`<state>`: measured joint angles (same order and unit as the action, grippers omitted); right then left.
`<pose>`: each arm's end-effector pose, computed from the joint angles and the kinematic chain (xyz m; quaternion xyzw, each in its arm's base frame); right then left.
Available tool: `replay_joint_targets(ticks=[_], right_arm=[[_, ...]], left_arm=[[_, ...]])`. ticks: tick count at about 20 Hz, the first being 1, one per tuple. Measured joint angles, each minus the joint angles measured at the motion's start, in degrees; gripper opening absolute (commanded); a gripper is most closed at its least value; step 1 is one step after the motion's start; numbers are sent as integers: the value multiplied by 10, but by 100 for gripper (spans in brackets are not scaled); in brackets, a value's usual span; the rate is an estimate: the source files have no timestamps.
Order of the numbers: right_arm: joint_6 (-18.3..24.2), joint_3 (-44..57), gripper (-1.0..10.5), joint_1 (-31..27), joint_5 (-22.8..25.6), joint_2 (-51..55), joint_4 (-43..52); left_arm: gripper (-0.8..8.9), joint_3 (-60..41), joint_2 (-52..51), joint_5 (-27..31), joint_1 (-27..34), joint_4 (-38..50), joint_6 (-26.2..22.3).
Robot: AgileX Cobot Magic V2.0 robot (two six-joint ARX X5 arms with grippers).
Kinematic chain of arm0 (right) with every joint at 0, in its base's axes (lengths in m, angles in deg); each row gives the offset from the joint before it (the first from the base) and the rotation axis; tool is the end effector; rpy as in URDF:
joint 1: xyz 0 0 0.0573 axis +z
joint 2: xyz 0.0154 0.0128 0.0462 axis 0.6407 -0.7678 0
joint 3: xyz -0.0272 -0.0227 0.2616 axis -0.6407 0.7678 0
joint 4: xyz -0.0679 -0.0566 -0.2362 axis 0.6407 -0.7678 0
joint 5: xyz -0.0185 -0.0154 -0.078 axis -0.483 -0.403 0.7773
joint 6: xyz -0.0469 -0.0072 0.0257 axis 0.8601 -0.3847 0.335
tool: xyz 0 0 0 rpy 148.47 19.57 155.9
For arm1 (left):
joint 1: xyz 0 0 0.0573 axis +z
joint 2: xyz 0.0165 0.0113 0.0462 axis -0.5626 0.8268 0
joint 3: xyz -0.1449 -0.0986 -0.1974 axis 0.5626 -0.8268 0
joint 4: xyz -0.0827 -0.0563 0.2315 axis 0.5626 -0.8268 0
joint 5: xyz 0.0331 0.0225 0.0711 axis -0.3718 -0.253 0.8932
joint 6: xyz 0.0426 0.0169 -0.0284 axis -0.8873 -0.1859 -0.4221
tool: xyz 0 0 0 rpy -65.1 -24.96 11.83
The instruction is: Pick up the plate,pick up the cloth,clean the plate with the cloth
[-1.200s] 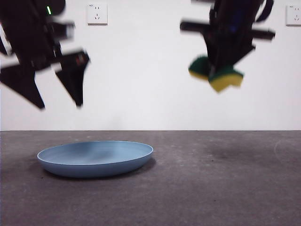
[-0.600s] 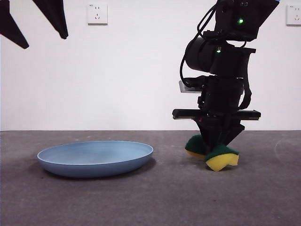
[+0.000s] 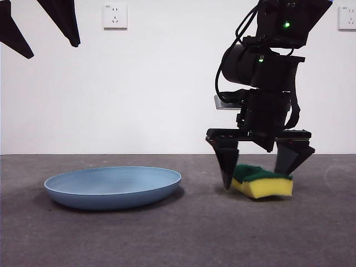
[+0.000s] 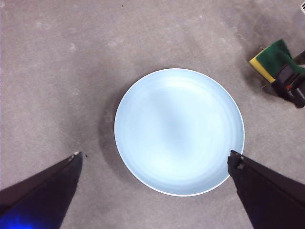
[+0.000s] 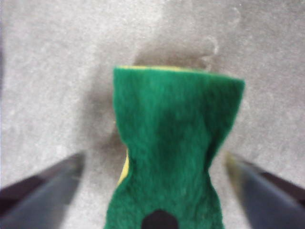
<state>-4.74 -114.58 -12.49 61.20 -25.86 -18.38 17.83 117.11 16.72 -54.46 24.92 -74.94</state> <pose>0.3279 0.1678 0.1694 -0.0999 0.5678 0.1320 0.8064 0.2189 -0.0825 0.3395 0.0586 0.3996 -0.1879 0.8953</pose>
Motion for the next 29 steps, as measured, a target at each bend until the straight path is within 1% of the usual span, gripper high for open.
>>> replay_joint_targets(ticks=[5, 6, 7, 8, 9, 10, 11, 15, 19, 23, 25, 26, 29], right_arm=[[1, 0, 677, 0, 0, 8, -2], [1, 0, 585, 0, 0, 17, -3], [1, 0, 417, 0, 0, 30, -7], [2, 0, 195, 0, 0, 42, -12], [5, 0, -8, 0, 0, 60, -20], [12, 0, -5, 0, 0, 79, -26], [19, 0, -9, 0, 0, 103, -28], [25, 0, -9, 0, 0, 194, -28], [27, 0, -9, 0, 0, 285, -28], [31, 0, -9, 10, 0, 371, -26], [40, 17, -9, 19, 2, 417, -11], [42, 35, -9, 25, 12, 442, 5], [42, 131, -9, 53, 53, 520, 86]], left_arm=[[559, 0, 0, 0, 0, 0, 0], [523, 0, 0, 1, 0, 0, 0], [395, 0, 0, 3, 0, 0, -1], [236, 0, 0, 3, 0, 0, -3], [29, 0, 0, 3, 0, 0, -7], [-2, 0, 0, 3, 0, 0, -11], [-8, 0, 0, 3, 0, 0, -14], [-8, 0, 0, 3, 0, 3, -24], [-8, 0, 0, -2, 0, 35, -34], [-8, -2, -25, -10, -23, 38, -42], [-8, -18, -74, -11, -37, 81, -50], [-8, -38, -107, -10, -40, 113, -51], [-8, -144, -211, -1, -40, 209, -52]])
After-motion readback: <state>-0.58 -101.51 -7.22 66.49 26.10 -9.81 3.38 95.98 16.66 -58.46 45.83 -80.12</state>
